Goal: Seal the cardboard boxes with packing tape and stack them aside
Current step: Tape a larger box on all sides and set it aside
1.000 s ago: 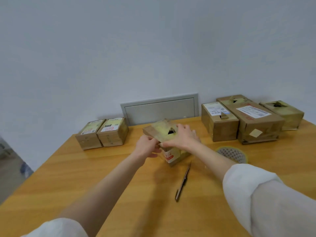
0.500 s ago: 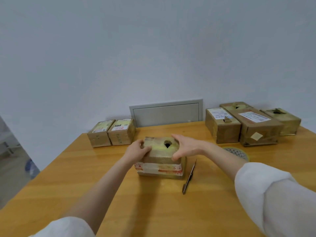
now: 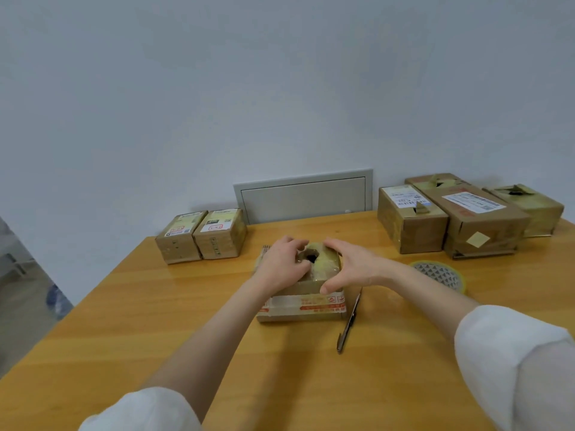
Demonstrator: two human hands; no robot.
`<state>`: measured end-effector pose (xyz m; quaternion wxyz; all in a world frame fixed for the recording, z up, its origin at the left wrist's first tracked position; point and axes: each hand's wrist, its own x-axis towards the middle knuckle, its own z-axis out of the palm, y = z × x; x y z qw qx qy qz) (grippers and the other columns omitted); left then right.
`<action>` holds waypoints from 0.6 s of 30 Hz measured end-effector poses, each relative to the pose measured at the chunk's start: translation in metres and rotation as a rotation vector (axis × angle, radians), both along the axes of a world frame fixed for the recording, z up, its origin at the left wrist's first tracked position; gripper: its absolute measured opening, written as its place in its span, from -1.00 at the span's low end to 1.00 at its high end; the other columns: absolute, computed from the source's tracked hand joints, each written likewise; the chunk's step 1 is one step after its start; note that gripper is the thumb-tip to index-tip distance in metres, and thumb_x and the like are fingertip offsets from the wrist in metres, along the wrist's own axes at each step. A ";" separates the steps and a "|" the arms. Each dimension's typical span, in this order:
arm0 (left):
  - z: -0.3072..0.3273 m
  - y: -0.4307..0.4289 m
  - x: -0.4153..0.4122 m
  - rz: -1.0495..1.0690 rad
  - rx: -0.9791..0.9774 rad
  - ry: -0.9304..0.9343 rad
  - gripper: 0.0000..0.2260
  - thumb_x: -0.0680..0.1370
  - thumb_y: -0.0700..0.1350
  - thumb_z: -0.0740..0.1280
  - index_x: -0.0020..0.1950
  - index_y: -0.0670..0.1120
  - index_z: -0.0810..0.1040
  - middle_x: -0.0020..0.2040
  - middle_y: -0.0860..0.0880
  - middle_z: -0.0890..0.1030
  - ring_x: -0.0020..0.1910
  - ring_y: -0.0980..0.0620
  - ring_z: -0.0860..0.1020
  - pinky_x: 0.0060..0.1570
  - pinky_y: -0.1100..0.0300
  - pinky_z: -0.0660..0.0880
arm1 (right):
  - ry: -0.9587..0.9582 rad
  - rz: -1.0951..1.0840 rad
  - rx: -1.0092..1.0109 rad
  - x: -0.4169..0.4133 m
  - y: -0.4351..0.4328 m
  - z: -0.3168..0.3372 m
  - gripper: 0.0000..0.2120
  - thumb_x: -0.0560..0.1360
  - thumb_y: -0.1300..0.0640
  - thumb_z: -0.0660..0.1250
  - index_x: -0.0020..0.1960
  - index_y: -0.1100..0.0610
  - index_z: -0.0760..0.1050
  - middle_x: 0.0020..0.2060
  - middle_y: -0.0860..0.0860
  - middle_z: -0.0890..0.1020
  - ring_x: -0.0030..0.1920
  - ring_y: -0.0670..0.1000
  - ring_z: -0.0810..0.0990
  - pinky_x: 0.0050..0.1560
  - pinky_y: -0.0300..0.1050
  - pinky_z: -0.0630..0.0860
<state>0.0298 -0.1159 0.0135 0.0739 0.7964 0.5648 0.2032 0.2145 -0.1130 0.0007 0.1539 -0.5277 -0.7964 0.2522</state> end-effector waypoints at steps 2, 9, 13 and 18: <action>-0.005 0.002 -0.001 0.003 -0.006 -0.055 -0.65 0.52 -0.08 0.29 0.32 0.00 0.51 0.18 -0.01 0.47 0.14 0.03 0.46 0.02 0.23 0.35 | -0.006 0.006 0.035 0.000 -0.001 -0.004 0.06 0.26 -0.20 0.53 0.56 0.09 0.03 0.55 -0.05 0.05 0.52 0.00 0.09 0.47 -0.04 0.14; -0.014 -0.003 -0.005 -0.083 0.121 0.009 -0.70 0.58 -0.10 0.24 0.31 -0.02 0.54 0.22 0.06 0.51 0.20 0.07 0.40 0.08 0.31 0.24 | -0.041 0.009 0.061 -0.002 0.001 -0.008 0.07 0.26 -0.28 0.49 0.56 0.08 0.04 0.56 -0.07 0.00 0.53 -0.01 0.05 0.48 0.04 0.16; -0.017 -0.006 -0.008 -0.134 0.159 0.098 -0.67 0.62 -0.05 0.19 0.37 -0.03 0.48 0.28 0.05 0.50 0.27 0.06 0.37 0.20 0.25 0.23 | -0.045 0.002 0.076 -0.003 0.001 -0.009 0.06 0.26 -0.28 0.49 0.56 0.08 0.04 0.56 -0.08 0.00 0.52 -0.02 0.06 0.47 0.02 0.17; -0.019 -0.008 -0.008 -0.139 0.187 0.186 -0.64 0.65 -0.01 0.12 0.42 -0.03 0.42 0.35 0.06 0.45 0.35 0.05 0.32 0.28 0.20 0.21 | -0.034 0.004 0.082 -0.003 0.001 -0.010 0.05 0.27 -0.26 0.49 0.55 0.08 0.05 0.56 -0.07 0.00 0.52 -0.03 0.05 0.48 0.00 0.15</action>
